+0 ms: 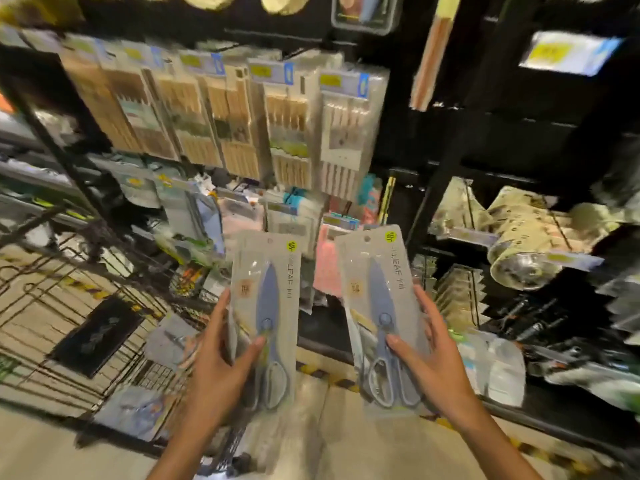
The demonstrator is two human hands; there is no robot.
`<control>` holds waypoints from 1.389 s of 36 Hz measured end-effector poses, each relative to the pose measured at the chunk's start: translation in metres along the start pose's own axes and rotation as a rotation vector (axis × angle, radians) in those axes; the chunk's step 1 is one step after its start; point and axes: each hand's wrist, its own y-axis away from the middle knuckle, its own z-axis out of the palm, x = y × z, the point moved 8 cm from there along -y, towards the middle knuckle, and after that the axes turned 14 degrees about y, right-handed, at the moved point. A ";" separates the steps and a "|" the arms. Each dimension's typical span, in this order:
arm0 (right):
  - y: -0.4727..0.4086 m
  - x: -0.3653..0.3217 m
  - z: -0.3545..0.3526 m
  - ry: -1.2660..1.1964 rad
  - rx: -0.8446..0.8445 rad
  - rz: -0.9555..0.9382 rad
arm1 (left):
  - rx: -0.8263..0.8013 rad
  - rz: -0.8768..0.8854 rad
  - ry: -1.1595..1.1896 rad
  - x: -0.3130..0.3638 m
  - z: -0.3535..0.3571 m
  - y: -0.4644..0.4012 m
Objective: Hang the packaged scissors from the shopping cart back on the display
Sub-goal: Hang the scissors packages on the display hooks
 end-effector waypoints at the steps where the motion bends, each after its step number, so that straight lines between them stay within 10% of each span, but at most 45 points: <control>1: 0.006 0.006 -0.019 -0.010 0.023 0.000 | -0.029 0.008 0.006 0.004 0.020 0.005; 19: 0.087 0.048 -0.306 0.044 0.329 -0.052 | -0.296 0.203 0.095 0.107 0.313 0.077; 50: 0.004 0.054 -0.439 0.026 0.617 -0.079 | -0.587 0.264 0.178 0.166 0.490 -0.024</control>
